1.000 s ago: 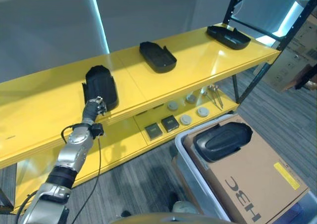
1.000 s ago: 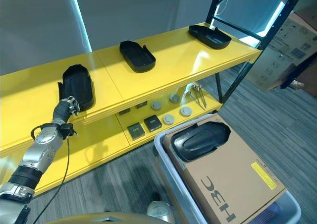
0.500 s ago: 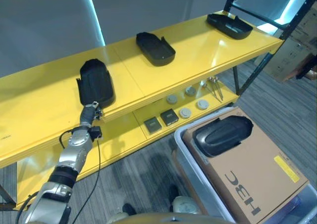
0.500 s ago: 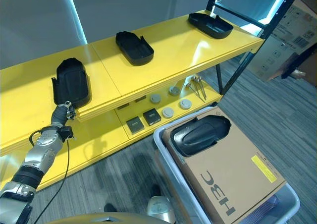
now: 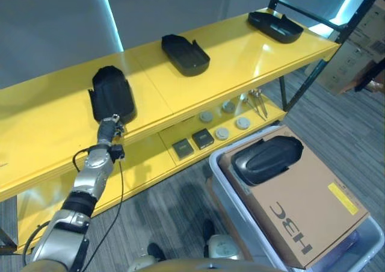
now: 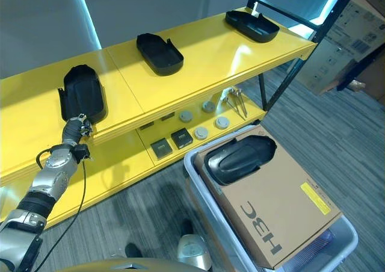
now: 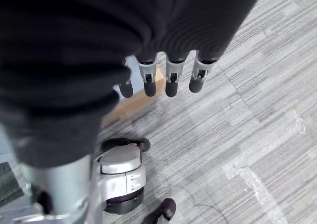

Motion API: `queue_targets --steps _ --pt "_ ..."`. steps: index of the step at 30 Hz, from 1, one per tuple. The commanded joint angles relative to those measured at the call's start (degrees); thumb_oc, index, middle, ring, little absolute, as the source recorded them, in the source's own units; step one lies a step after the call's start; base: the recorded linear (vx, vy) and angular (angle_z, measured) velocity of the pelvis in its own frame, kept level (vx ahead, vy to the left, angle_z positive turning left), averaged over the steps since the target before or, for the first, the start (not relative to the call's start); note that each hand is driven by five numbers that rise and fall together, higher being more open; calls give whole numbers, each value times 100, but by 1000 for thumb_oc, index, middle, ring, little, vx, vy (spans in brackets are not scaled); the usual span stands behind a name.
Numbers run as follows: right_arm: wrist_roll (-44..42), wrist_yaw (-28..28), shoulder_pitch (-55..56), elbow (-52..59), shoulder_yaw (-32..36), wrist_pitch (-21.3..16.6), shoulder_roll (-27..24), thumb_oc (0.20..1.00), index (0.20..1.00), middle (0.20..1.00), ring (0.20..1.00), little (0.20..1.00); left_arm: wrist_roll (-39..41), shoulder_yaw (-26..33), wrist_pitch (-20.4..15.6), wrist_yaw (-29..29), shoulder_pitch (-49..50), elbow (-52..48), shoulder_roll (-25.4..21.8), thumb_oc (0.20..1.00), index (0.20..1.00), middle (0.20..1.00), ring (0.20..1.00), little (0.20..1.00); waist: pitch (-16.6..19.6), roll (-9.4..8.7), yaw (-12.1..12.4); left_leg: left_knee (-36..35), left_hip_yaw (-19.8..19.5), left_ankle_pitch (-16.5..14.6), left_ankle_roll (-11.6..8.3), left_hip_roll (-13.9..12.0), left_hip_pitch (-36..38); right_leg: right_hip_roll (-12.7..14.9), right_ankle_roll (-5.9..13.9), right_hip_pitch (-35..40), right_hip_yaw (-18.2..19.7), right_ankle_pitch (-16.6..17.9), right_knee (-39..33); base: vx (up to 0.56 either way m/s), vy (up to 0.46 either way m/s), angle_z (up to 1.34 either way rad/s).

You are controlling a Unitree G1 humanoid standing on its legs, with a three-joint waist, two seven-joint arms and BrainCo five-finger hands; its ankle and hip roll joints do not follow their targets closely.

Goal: Move parts from the plastic box to the shelf.

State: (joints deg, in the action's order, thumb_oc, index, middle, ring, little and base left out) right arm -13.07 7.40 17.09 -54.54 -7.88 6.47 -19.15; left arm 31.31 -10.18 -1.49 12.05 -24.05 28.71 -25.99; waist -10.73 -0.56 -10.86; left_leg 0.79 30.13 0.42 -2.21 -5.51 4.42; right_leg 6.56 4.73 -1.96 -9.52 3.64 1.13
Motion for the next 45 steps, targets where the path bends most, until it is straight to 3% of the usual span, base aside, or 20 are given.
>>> queue_targets --steps 1,6,21,33,41,42,43,45 --pt "145 97 34 -32 -247 -9 -238 1000 1000 1000 1000 1000 -3 -28 -323 13 -623 113 -233 200 200 200 200 200 164 -70 -36 664 -284 -354 -271 -602 -135 446 618 158 141 -273 161 33 -12 -11" --pt "192 138 20 -31 -257 13 -272 1000 1000 1000 1000 1000 21 -82 -113 142 -788 431 -217 200 200 200 200 200 202 -69 -83 661 -261 -353 -279 -612 -119 428 621 158 164 -293 176 22 -5 -8" --pt "143 133 -57 -232 -369 -185 -330 1000 1000 1000 1000 1000 56 5 52 504 -1160 1720 -300 200 200 200 200 200 107 -111 -197 826 -230 -370 -311 -701 -274 391 598 29 259 -349 262 1 0 0" --pt "107 143 -93 -80 -465 -89 -380 1000 1000 1000 1000 1000 18 40 -59 563 -1390 1917 -424 200 200 200 200 200 68 -145 -231 803 -227 -332 -344 -733 -266 363 580 52 268 -355 238 0 0 0" --pt "123 136 -103 -243 -462 -246 -331 1000 1000 1000 1000 1000 347 39 -353 330 -1503 1844 -348 200 200 200 200 200 95 -148 -224 770 -200 -338 -354 -746 -242 354 578 72 235 -363 202 0 0 0" --pt "146 129 -84 -202 -438 -240 -324 1000 1000 1000 1000 1000 360 36 -473 246 -1453 1722 -314 815 815 815 815 815 104 -147 -214 751 -199 -337 -354 -741 -224 351 577 87 226 -360 189 0 0 0" --pt "156 118 -77 -166 -425 -212 -316 1000 1000 1000 1000 1000 352 38 -516 151 -1383 1596 -286 1000 1000 1000 1000 1000 112 -142 -197 736 -203 -334 -351 -734 -208 353 576 103 212 -356 176 0 0 0" --pt "188 108 -60 -134 -399 -188 -294 1000 1000 1000 1000 1000 328 20 -599 54 -1305 1419 -251 1000 1000 1000 1000 1000 135 -133 -170 714 -210 -336 -344 -720 -188 356 578 123 195 -351 163 0 0 0"
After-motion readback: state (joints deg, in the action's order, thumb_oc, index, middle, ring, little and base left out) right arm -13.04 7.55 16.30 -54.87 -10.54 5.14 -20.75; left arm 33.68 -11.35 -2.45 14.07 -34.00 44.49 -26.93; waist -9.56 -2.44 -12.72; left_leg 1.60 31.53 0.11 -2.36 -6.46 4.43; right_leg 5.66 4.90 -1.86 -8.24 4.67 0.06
